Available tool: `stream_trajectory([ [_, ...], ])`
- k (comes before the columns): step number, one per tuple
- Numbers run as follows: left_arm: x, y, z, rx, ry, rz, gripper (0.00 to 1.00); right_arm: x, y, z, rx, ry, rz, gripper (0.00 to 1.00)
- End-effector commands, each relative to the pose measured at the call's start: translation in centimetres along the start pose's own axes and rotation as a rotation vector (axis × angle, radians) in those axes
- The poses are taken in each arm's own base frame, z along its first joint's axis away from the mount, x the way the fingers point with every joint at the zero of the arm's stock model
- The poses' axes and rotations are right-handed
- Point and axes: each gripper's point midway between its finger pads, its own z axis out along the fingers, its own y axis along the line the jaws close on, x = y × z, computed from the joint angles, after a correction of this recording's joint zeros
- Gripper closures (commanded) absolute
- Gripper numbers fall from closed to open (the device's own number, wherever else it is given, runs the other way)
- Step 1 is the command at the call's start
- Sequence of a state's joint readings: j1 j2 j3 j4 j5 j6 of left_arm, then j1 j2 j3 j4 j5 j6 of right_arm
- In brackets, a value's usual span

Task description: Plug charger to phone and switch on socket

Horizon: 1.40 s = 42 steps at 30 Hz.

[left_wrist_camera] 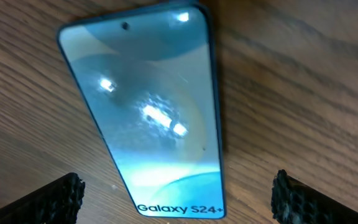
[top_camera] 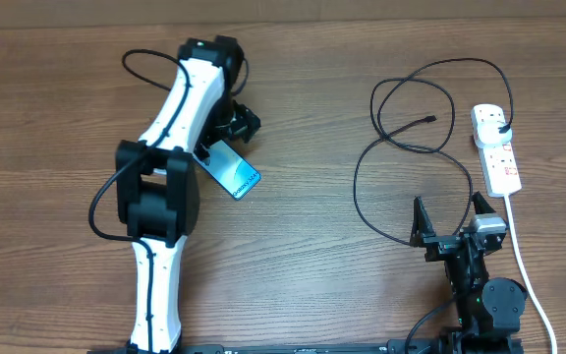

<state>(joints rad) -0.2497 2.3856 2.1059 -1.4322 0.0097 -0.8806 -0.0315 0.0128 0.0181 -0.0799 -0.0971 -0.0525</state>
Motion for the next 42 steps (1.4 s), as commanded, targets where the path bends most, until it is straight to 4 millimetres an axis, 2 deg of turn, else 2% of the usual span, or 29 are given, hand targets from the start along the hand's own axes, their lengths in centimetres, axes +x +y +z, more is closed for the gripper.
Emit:
stream_trajectory([
  [1, 0.6, -0.4, 0.1, -0.034, -0.033, 0.008, 0.00, 0.2, -0.1, 0.0, 0.002, -0.003, -0.001, 0.00],
  [5, 1.1, -0.7, -1.0, -0.016, -0.052, 0.014, 0.00, 0.2, -0.1, 0.0, 0.002, -0.003, -0.001, 0.00],
  [8, 1.1, -0.5, -3.1, 0.010, -0.089, 0.016, 0.00, 0.2, -0.1, 0.0, 0.002, -0.003, -0.001, 0.00],
  [12, 1.1, 1.1, -7.5, 0.030, -0.184, 0.012, 0.00, 0.2, -0.1, 0.0, 0.002, -0.003, -0.001, 0.00],
  [17, 2.4, 3.3, -14.0, 0.102, -0.335, 0.010, 0.00, 0.2, -0.1, 0.0, 0.002, -0.003, -0.001, 0.00],
  [20, 2.9, 3.8, -15.3, 0.160, -0.384, 0.005, 0.00, 0.2, -0.1, 0.0, 0.002, -0.003, -0.001, 0.00],
  [22, 2.9, 4.1, -14.6, 0.183, -0.393, -0.008, 0.00, 0.2, -0.1, 0.0, 0.002, -0.003, -0.001, 0.00],
  [24, 3.1, 4.2, -11.6, 0.204, -0.336, -0.038, 0.00, 0.2, -0.1, 0.0, 0.002, -0.003, -0.001, 0.00],
  [28, 2.1, 4.3, -7.6, 0.217, -0.283, -0.070, 0.01, 0.2, -0.1, 0.0, 0.002, -0.003, -0.001, 0.00],
  [30, 1.7, 4.9, -6.6, 0.215, -0.260, -0.091, 0.00, 0.2, -0.1, 0.0, 0.002, -0.003, -0.001, 0.00],
  [34, 0.5, 5.5, -5.9, 0.217, -0.244, -0.129, 0.01, 0.2, -0.1, 0.0, 0.002, -0.003, -0.001, 0.00],
  [39, 0.2, 4.2, -4.5, 0.255, -0.194, -0.124, 0.01, 0.2, -0.1, 0.0, 0.002, -0.003, -0.001, 0.00],
  [42, 0.2, 3.1, -2.7, 0.267, -0.148, -0.116, 0.01, 0.2, -0.1, 0.0, 0.002, -0.003, -0.001, 0.00],
])
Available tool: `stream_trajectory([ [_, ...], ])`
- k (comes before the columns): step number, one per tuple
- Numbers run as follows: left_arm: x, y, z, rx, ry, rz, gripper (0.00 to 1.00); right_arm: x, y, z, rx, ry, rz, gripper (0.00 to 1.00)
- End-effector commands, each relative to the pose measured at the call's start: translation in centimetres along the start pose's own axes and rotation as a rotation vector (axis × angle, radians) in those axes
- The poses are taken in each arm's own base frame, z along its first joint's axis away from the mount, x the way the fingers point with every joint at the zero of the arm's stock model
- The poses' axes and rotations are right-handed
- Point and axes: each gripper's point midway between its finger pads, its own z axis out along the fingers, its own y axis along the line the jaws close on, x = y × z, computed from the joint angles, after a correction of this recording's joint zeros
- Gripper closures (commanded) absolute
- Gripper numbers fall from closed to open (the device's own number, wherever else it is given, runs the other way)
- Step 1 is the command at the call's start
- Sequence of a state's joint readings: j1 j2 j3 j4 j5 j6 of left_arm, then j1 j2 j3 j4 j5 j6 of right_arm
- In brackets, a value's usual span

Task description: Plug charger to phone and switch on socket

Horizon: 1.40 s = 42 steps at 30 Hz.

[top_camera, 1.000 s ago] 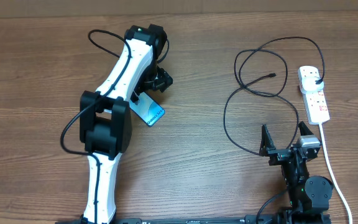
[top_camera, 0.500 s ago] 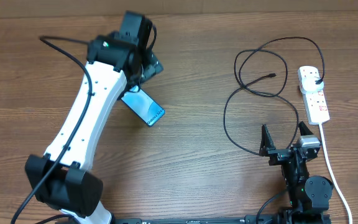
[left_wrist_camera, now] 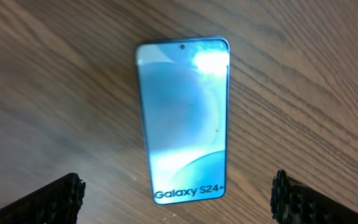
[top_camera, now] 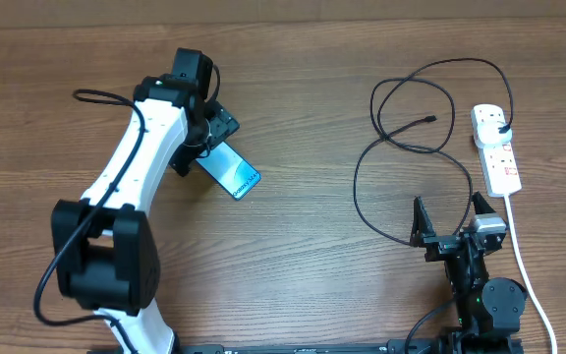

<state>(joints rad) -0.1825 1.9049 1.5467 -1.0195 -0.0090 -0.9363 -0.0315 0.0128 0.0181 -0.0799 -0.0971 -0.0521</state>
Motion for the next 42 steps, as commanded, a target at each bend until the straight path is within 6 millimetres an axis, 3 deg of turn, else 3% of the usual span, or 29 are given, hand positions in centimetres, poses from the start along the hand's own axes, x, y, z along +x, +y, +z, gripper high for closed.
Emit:
stream_trajectory([
  [1, 1.1, -1.0, 2.6, 0.015, 0.087, -0.005, 0.01, 0.2, -0.1, 0.0, 0.002, -0.003, -0.002, 0.00],
  [14, 2.2, -0.6, 8.6, -0.044, 0.174, -0.018, 0.01, 0.2, -0.1, 0.0, 0.002, -0.003, -0.002, 0.00],
  [20, 2.6, -0.2, 10.1, -0.072, 0.196, -0.036, 0.01, 0.2, -0.1, 0.0, 0.002, -0.003, -0.002, 0.00],
  [42, 2.9, 0.5, 10.2, -0.098, 0.205, -0.001, 0.00, 0.2, -0.1, 0.0, 0.002, -0.003, -0.002, 0.00],
])
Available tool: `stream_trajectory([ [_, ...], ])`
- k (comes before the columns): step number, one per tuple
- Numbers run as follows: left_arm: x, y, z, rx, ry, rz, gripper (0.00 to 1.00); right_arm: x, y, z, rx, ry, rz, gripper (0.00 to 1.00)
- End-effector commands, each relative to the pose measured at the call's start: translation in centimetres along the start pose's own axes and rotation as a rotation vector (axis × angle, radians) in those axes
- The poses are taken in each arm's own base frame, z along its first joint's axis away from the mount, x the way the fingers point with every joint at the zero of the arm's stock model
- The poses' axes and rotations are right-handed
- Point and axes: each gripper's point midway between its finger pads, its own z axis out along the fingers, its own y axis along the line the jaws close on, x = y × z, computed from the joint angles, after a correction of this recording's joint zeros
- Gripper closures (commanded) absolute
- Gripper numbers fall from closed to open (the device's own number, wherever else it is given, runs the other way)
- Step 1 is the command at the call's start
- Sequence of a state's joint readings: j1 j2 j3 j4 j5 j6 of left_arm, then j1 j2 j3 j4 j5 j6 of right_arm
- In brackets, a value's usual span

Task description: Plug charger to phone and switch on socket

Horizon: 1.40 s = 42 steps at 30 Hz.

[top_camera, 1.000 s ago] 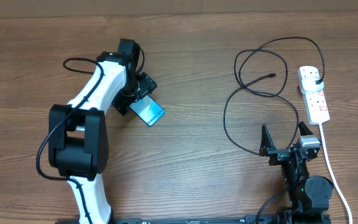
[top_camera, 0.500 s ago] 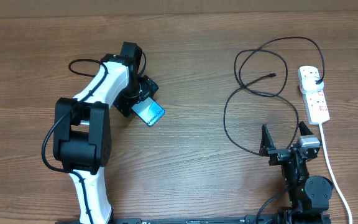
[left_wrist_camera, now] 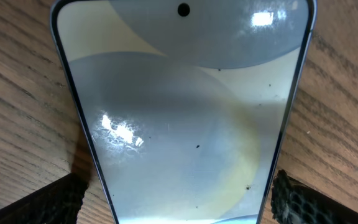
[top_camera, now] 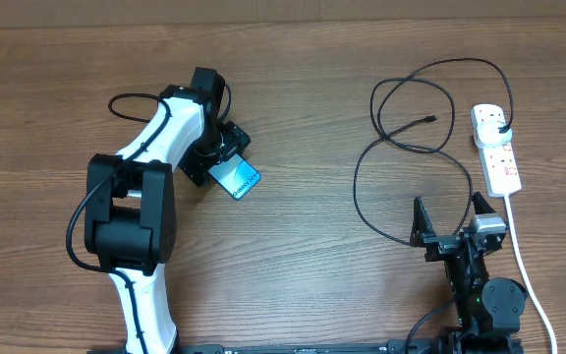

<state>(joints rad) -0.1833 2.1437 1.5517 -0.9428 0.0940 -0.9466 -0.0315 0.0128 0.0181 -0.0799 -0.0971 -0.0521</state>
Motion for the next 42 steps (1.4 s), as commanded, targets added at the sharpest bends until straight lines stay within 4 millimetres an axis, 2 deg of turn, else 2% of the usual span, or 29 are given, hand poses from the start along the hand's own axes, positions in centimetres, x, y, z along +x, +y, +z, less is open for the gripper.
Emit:
stream_trajectory([
  [1, 0.3, 0.5, 1.6, -0.033, 0.028, 0.020, 0.00, 0.2, -0.1, 0.0, 0.002, -0.003, -0.002, 0.00],
  [9, 0.4, 0.8, 2.7, -0.053, 0.041, 0.050, 0.01, 0.2, -0.1, 0.0, 0.002, -0.003, -0.002, 0.00],
  [11, 0.5, 1.0, 3.3, -0.064, 0.054, 0.063, 0.11, 0.2, -0.1, 0.0, 0.002, -0.003, -0.002, 0.00],
  [13, 0.7, 1.2, 3.8, -0.074, 0.065, 0.073, 0.14, 0.2, -0.1, 0.0, 0.002, -0.003, -0.002, 0.00],
  [25, 1.6, 1.7, 3.9, -0.077, 0.122, 0.242, 0.12, 0.2, -0.1, 0.0, 0.002, -0.003, -0.002, 0.00],
  [29, 1.8, 2.0, 3.9, -0.083, 0.135, 0.344, 0.06, 0.2, -0.1, 0.0, 0.002, -0.003, -0.002, 0.00],
  [34, 1.7, 2.1, 3.9, -0.083, 0.131, 0.439, 0.08, 0.2, -0.1, 0.0, 0.002, -0.003, -0.002, 0.00],
  [37, 1.4, 2.3, 3.9, -0.101, 0.119, 0.439, 0.04, 0.2, -0.1, 0.0, 0.002, -0.003, -0.002, 0.00],
  [42, 1.4, 2.3, 3.9, -0.103, 0.116, 0.394, 0.06, 0.2, -0.1, 0.0, 0.002, -0.003, -0.002, 0.00],
])
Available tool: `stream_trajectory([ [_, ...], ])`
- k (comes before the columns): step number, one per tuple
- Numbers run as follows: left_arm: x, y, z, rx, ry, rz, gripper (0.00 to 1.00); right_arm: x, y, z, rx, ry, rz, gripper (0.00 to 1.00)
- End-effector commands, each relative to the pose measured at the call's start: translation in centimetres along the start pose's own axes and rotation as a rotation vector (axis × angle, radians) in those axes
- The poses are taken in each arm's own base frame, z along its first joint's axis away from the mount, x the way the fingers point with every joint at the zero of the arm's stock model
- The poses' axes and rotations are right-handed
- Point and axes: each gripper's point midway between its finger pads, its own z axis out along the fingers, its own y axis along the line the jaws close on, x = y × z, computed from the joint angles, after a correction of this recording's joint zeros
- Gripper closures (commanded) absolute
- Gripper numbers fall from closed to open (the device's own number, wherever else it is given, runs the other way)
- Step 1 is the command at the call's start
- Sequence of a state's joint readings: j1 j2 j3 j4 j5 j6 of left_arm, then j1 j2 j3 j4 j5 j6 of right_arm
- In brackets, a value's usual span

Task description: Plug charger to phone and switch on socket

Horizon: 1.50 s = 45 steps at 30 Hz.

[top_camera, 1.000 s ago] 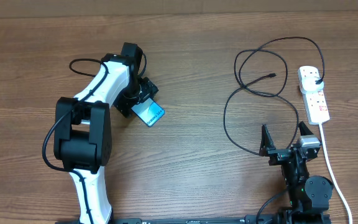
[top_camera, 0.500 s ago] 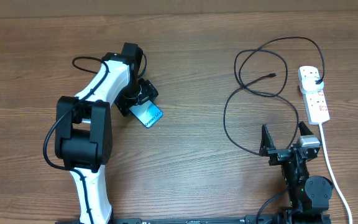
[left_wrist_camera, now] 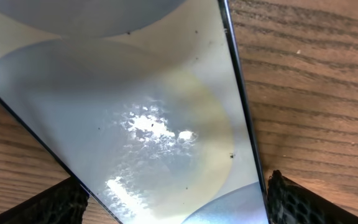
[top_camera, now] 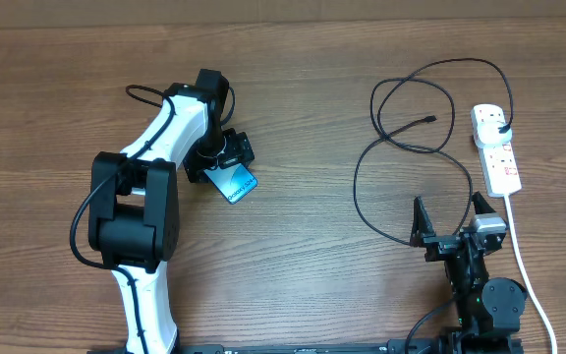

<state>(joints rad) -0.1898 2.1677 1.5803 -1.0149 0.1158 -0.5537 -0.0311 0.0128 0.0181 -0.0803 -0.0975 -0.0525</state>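
The phone (left_wrist_camera: pixel 142 112) lies screen up on the wooden table and fills the left wrist view, skewed across it. My left gripper (left_wrist_camera: pixel 171 208) is low over it and open, one fingertip at each long edge and very close to both. From overhead only the phone's lower end (top_camera: pixel 238 185) shows past the left gripper (top_camera: pixel 226 157). The black charger cable (top_camera: pixel 362 167) lies in loops at the right, its free plug (top_camera: pixel 430 120) pointing right. It runs to the white power strip (top_camera: pixel 496 149). My right gripper (top_camera: pixel 449 214) stands open near the front edge, with nothing between its fingers.
The strip's white cord (top_camera: pixel 524 265) runs down the right side toward the front edge, just right of my right arm's base (top_camera: pixel 484 300). The cable loops lie between the right gripper and the strip.
My left gripper has come lower and nearer along the phone, which now looks larger and skewed in the wrist view. Overhead, the phone has shifted slightly. The right arm has not moved.
My left gripper was open over the phone, at an angle to it. Then it was higher and to the phone's upper left, lined up with its length. Then it was close down with the fingers at the phone's sides, and now closer still. The right arm stayed still.
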Motion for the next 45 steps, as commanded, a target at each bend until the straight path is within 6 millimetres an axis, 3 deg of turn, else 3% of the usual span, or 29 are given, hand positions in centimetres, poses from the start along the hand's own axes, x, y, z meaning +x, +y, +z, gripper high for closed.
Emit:
stream_trajectory([
  [1, 0.6, 1.5, 3.7, -0.060, 0.063, 0.002, 0.06, 0.2, -0.1, 0.0, 0.003, -0.003, -0.001, 0.00],
  [8, 0.5, 1.9, 3.7, -0.082, 0.058, 0.124, 0.14, 0.2, -0.1, 0.0, 0.003, -0.003, -0.001, 0.00],
  [14, 0.5, 2.0, 3.7, -0.083, 0.060, 0.174, 0.03, 0.2, -0.1, 0.0, 0.003, -0.003, -0.001, 0.00],
  [24, 0.5, 1.8, 3.7, -0.085, 0.049, -0.063, 0.00, 0.2, -0.1, 0.0, 0.003, -0.003, -0.001, 0.00],
  [31, 1.1, 1.1, 3.9, -0.103, 0.041, -0.121, 0.00, 0.2, -0.1, 0.0, 0.003, -0.003, -0.001, 0.00],
  [40, 2.6, 2.0, 7.1, -0.168, 0.123, -0.126, 0.00, 0.2, -0.1, 0.0, 0.003, -0.003, -0.001, 0.00],
  [45, 2.7, 1.1, 7.4, -0.122, 0.141, -0.129, 0.00, 0.2, -0.1, 0.0, 0.003, -0.003, -0.001, 0.00],
])
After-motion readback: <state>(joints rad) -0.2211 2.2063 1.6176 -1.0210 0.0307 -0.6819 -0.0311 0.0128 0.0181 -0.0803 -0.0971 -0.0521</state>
